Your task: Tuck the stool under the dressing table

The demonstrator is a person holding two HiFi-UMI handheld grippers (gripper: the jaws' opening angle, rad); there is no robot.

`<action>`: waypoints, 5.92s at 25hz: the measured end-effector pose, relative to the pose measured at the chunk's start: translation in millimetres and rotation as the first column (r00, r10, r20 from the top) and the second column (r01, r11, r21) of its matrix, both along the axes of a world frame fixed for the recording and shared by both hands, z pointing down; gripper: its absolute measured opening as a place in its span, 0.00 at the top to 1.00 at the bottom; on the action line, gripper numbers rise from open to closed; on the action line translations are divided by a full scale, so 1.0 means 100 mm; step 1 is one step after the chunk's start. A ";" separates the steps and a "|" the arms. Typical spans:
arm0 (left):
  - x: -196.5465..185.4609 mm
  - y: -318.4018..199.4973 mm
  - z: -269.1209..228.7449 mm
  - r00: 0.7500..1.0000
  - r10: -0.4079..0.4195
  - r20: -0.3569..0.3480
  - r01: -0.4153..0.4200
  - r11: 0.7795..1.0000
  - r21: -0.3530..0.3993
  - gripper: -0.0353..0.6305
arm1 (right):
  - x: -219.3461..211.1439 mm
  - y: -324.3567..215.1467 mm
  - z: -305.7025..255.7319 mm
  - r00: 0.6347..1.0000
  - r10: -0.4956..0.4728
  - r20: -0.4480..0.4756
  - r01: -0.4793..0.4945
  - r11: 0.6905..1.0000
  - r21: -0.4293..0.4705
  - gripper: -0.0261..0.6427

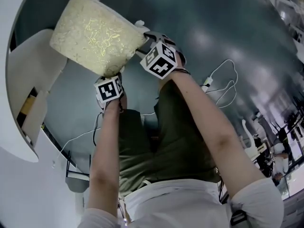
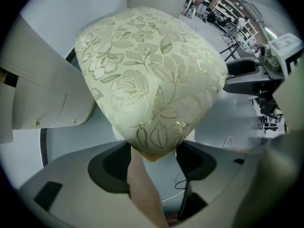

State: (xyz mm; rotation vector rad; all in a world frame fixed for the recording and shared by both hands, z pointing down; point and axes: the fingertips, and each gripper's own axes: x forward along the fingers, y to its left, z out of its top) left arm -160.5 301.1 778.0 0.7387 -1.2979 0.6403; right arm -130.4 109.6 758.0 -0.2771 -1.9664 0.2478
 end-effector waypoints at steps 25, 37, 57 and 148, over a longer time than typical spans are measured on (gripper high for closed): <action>-0.22 0.07 0.09 0.990 0.100 0.098 -0.101 0.995 0.008 0.50 | -0.07 0.10 0.06 0.944 0.309 0.119 -0.315 0.949 0.030 0.54; -0.20 0.07 0.06 0.986 0.082 0.146 -0.087 0.996 0.033 0.55 | -0.11 0.09 0.06 0.922 0.336 0.193 -0.358 0.930 0.089 0.56; -1.06 0.10 0.09 0.944 0.102 0.313 -0.087 0.994 -0.060 0.53 | -1.05 0.10 0.01 0.914 0.283 0.292 -0.319 0.945 0.080 0.58; 0.32 -2.35 -7.19 0.881 -0.065 0.469 -0.448 0.210 0.869 0.94 | 0.96 -1.11 -7.22 0.514 0.246 0.822 -0.334 0.940 -0.072 0.95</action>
